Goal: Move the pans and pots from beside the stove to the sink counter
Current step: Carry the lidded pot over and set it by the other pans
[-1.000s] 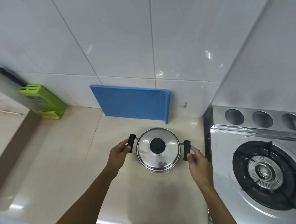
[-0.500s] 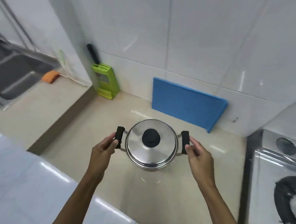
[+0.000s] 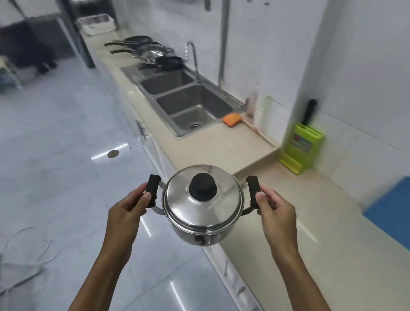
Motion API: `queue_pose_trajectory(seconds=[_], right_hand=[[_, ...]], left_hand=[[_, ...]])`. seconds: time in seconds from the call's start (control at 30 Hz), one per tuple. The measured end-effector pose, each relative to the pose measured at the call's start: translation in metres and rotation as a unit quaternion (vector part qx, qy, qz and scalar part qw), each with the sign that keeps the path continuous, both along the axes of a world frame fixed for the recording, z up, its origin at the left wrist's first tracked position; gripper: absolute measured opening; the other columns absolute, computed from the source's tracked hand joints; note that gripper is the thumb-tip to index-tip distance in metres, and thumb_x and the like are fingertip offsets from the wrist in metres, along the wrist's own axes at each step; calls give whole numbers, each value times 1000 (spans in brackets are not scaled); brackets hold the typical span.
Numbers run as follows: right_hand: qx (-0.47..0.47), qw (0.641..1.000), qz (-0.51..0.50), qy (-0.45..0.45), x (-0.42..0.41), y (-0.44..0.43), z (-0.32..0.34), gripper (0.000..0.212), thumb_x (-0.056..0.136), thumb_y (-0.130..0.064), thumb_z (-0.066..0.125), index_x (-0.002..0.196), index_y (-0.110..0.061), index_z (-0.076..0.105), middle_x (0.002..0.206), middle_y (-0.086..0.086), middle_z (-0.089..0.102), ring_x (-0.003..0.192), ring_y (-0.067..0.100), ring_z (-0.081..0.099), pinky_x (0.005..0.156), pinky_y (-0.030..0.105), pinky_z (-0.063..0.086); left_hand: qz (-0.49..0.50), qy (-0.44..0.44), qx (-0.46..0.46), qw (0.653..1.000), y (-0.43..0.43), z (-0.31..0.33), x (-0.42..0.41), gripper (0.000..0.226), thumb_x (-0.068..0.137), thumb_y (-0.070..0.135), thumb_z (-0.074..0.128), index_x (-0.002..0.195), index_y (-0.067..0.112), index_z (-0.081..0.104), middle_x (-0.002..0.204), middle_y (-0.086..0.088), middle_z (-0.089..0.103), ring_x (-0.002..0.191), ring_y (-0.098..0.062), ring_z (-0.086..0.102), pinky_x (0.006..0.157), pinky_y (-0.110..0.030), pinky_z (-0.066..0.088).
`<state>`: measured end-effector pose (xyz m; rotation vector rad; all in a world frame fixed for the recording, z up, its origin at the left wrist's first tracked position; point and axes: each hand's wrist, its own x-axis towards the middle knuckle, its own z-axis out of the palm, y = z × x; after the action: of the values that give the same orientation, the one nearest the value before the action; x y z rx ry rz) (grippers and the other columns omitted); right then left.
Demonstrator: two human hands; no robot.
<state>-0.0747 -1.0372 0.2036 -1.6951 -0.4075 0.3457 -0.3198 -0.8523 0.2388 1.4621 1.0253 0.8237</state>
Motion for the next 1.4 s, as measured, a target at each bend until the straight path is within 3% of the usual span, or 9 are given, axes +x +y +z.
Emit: queue_pose_trajectory(seconds=[0.17,0.3,0.53,0.63,0.77,0.93,1.07,1.27,1.4], right_hand=[[23,996,83,-10,-54,114,6,33,98,-26,63,130,-22,68,103,-25,73,96,-12,67,78,6,52],[17,988,153,-15,-80,191,12,32,99,-26,62,130,-25,68,88,-31,74,92,-8,69,77,8,52],[3,981,190,-28,-97,342,11,32,98,-28,62,128,-24,70,102,-15,77,94,-4,70,85,26,57],[7,981,194,-26,-90,415,10,30,98,-27,62,126,-26,71,89,-20,77,87,1,71,82,31,59],[10,976,213,-35,-75,523,17,29,99,-25,61,126,-28,71,88,-39,71,93,-5,69,85,24,55],[13,972,232,-39,-55,648,28,33,100,-23,60,132,-23,67,95,-29,70,94,-13,66,75,4,50],[10,972,232,-46,-41,726,35,34,101,-24,59,134,-23,65,104,-23,71,96,-16,64,88,15,54],[11,980,195,-39,-17,844,26,32,100,-25,59,132,-22,67,113,-14,74,102,-3,68,94,30,58],[5,985,166,-47,-2,933,16,31,100,-25,59,130,-24,68,107,-23,72,97,-12,66,81,10,54]], left_hand=[[80,-15,11,997,82,10,-69,34,97,28,64,130,26,68,119,7,75,109,-11,70,91,-36,52],[137,-26,8,990,136,11,-109,34,96,25,64,130,22,68,119,5,75,104,-8,71,90,-35,52],[199,-42,2,979,259,-1,-138,34,94,25,68,127,21,70,123,1,74,112,-16,68,90,-34,51],[204,-48,2,978,325,-3,-133,35,93,26,68,128,21,69,124,0,73,114,-16,68,92,-35,51],[209,-46,0,977,421,2,-124,33,93,28,68,127,27,70,123,2,74,114,-14,68,93,-36,51],[227,-54,-4,972,535,5,-104,36,93,30,68,129,27,68,121,6,74,111,-11,69,95,-37,51],[221,-54,-3,974,614,8,-89,37,94,28,68,130,25,68,120,4,75,110,-10,69,93,-35,52],[195,-58,-15,979,753,-2,-62,34,92,28,70,126,25,70,118,2,76,108,-10,70,93,-37,53],[158,-61,-26,985,857,-10,-40,36,92,28,71,127,23,70,117,3,76,104,-7,71,90,-35,52]])
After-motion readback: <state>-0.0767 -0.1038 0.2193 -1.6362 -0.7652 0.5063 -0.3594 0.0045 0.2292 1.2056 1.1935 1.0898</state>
